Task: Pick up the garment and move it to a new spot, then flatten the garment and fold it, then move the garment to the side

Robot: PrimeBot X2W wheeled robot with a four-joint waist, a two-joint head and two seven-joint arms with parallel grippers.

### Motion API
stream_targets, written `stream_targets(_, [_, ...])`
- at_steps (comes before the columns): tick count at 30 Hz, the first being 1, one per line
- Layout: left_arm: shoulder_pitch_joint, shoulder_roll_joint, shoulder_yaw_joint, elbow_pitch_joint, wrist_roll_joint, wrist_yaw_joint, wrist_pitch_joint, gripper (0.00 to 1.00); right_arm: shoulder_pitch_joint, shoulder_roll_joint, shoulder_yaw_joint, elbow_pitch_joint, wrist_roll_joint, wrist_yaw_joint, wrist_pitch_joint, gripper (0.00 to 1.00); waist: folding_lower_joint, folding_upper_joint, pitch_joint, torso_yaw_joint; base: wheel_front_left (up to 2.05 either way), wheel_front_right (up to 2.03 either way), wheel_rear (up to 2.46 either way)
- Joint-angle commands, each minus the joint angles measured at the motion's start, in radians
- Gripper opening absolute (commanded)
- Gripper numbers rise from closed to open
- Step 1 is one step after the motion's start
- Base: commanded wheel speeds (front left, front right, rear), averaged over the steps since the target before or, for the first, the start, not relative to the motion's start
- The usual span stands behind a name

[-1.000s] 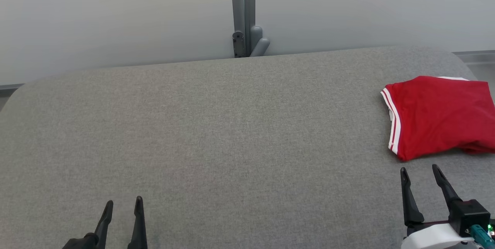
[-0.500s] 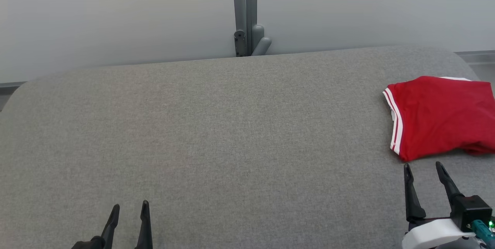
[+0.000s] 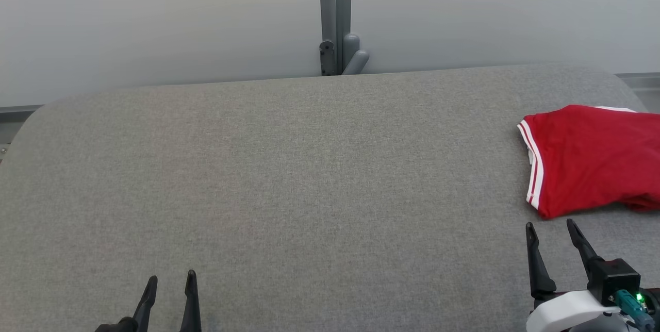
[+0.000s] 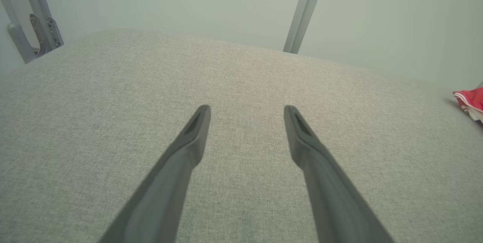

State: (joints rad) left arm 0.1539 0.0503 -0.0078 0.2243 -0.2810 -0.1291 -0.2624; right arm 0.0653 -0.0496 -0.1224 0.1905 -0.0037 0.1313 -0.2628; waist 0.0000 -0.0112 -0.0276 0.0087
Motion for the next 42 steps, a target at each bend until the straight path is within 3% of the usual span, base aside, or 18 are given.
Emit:
stream_targets(1, [0.007,0.001,0.001,-0.001,-0.007,-0.003,-0.003,1.00,-0.009,-0.002,0.003,0.005,0.003,-0.001,-0.002,1.00,0.0000,0.0112,-0.001,0.000,0.00,0.00,0.00])
stream_targets(13, [0.004,0.001,0.005,-0.003,-0.008,-0.003,-0.003,1.00,-0.005,-0.003,0.018,0.011,0.013,-0.001,-0.002,1.00,0.0000,0.0112,-0.005,-0.003,0.00,0.00,0.00])
stream_targets(14, [0.000,0.000,0.003,0.001,0.000,0.000,0.000,1.00,-0.005,0.000,0.016,0.010,0.006,0.000,0.000,1.00,0.0000,0.0000,-0.005,-0.003,0.00,0.00,0.00])
stream_targets(24, [-0.005,0.000,0.003,-0.001,-0.001,0.000,0.000,1.00,-0.011,0.000,0.018,0.006,0.007,0.000,0.000,1.00,0.0000,0.0008,-0.001,-0.003,0.00,0.00,0.00])
stream_targets(25, [0.003,-0.002,0.003,0.015,0.000,0.000,0.002,0.00,0.008,0.006,0.017,0.027,0.005,0.000,0.001,0.00,0.0000,0.0000,-0.001,-0.003,0.00,0.00,0.00])
stream_targets(29, [0.004,-0.005,0.002,0.049,-0.001,0.000,0.006,0.00,0.018,0.011,0.016,0.063,0.006,0.000,0.006,0.00,0.0000,0.0001,-0.001,-0.003,0.00,0.00,0.00])
stream_targets(42, [-0.045,0.001,0.014,0.045,-0.239,0.000,0.063,0.00,-0.020,0.009,0.007,0.063,0.285,0.000,0.076,0.00,0.0000,0.0012,0.002,-0.003,0.00,0.00,0.00])
